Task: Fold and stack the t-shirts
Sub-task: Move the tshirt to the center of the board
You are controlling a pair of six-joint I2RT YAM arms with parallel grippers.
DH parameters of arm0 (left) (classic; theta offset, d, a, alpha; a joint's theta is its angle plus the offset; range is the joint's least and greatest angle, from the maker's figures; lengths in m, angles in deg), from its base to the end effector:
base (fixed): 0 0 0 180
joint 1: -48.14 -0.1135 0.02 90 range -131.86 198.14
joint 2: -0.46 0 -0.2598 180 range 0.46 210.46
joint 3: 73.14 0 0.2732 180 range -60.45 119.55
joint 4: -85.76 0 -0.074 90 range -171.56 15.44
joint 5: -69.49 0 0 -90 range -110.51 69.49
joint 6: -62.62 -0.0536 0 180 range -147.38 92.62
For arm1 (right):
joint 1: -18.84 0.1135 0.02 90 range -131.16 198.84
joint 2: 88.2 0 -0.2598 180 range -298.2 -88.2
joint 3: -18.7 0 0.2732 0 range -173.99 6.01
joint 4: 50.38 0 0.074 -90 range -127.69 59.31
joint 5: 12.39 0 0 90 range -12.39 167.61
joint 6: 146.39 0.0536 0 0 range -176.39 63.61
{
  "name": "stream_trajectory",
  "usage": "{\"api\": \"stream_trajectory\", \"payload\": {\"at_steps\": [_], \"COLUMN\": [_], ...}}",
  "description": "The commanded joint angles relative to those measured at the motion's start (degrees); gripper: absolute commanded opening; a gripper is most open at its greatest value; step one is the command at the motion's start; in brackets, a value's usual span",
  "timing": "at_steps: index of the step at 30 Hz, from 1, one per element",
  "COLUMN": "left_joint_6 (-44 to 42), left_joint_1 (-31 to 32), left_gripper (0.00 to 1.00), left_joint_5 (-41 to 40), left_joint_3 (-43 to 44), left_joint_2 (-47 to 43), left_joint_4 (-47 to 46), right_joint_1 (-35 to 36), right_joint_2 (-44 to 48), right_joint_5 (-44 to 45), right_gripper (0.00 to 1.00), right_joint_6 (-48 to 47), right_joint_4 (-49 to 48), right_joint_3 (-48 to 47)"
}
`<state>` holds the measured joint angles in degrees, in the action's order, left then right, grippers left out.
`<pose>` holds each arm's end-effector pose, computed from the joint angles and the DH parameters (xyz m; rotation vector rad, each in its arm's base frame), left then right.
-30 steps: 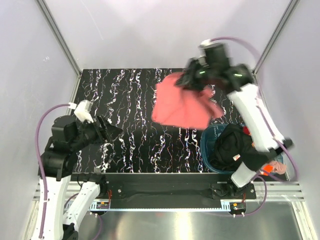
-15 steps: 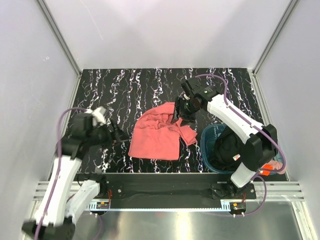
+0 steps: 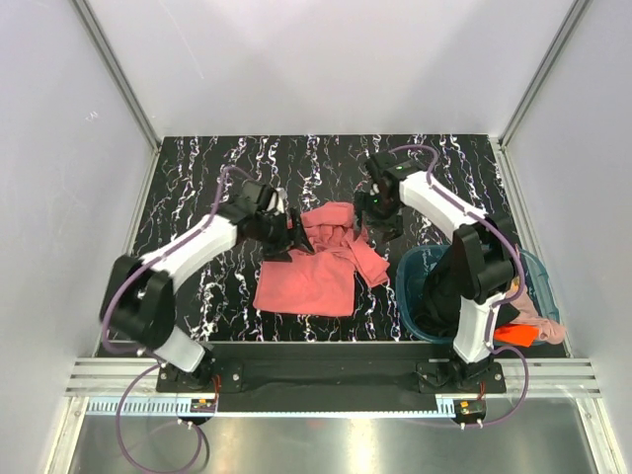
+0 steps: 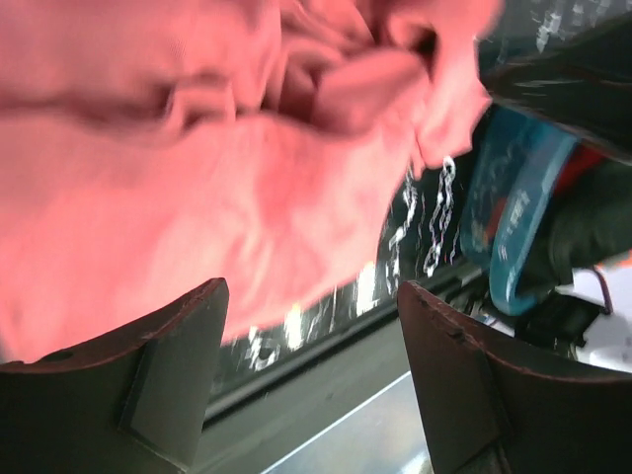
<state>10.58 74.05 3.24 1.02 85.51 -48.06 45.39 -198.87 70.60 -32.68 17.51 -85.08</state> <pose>0.2899 -0.1648 0.2174 -0.1176 2.7279 -0.9123 0.3695 0.1919 0.2011 -0.0967 2.9334 0.3293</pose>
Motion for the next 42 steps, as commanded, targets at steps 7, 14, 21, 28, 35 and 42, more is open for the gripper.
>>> {"api": "stream_trajectory", "payload": {"at_steps": [7,14,21,28,35,42], "left_joint_6": [4.6,2.7,-2.8,-8.0,-5.9,-6.5], "left_joint_1": [4.1,4.2,4.2,4.2,2.9,2.4], "left_gripper": [0.56,0.12,0.00,0.00,0.00,0.00], "left_joint_5": [3.8,2.3,-6.6,-23.6,-20.9,-21.1], "left_joint_3": [12.3,16.2,18.6,14.5,5.2,1.8], "left_joint_2": [18.6,23.8,17.1,-7.9,-9.5,-6.0], "left_joint_4": [-6.4,-3.1,3.1,11.3,10.1,8.8], "right_joint_1": [-4.6,-4.6,-4.6,-4.5,-1.0,0.6], "right_joint_2": [-2.2,0.4,0.8,-0.9,1.2,3.0], "right_joint_5": [-8.1,-8.7,-8.9,-8.5,-25.2,-29.9], "right_gripper": [0.67,0.58,0.78,0.72,0.73,0.88], "right_joint_6": [-6.5,-6.4,-8.6,-10.8,-8.1,-2.0], "right_joint_4": [-3.3,-3.8,-1.1,2.1,-5.4,-15.3], "right_joint_3": [-1.5,1.8,3.2,2.3,5.7,7.1]}}
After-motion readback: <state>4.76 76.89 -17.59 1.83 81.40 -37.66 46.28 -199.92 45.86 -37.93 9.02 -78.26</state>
